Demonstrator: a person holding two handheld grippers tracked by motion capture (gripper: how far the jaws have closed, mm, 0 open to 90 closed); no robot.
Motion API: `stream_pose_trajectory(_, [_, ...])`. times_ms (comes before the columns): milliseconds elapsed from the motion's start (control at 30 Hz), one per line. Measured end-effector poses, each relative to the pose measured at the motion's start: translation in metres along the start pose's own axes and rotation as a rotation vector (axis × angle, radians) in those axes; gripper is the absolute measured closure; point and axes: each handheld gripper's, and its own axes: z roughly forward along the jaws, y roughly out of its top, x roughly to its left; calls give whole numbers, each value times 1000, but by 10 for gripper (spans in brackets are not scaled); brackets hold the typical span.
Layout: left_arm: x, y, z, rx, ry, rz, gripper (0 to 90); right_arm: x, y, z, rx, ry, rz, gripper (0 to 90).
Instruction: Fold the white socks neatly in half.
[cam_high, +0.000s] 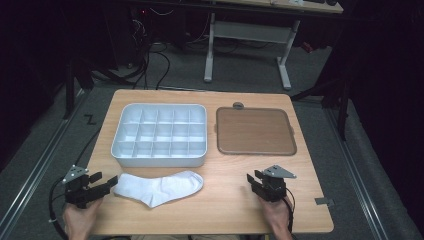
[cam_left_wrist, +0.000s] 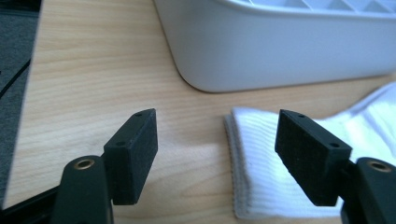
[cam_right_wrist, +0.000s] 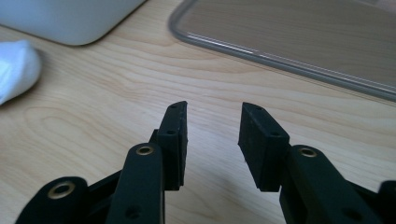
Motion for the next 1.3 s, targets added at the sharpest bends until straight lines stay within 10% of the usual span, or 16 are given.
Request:
stream_pose_trajectory(800, [-13,-21,10,60,30,18,378,97,30,46,29,259,-186,608])
stream_pose_trajectory(1300, [-14,-30,15,72,50,59,443,110,34,77,93,286,-172,663])
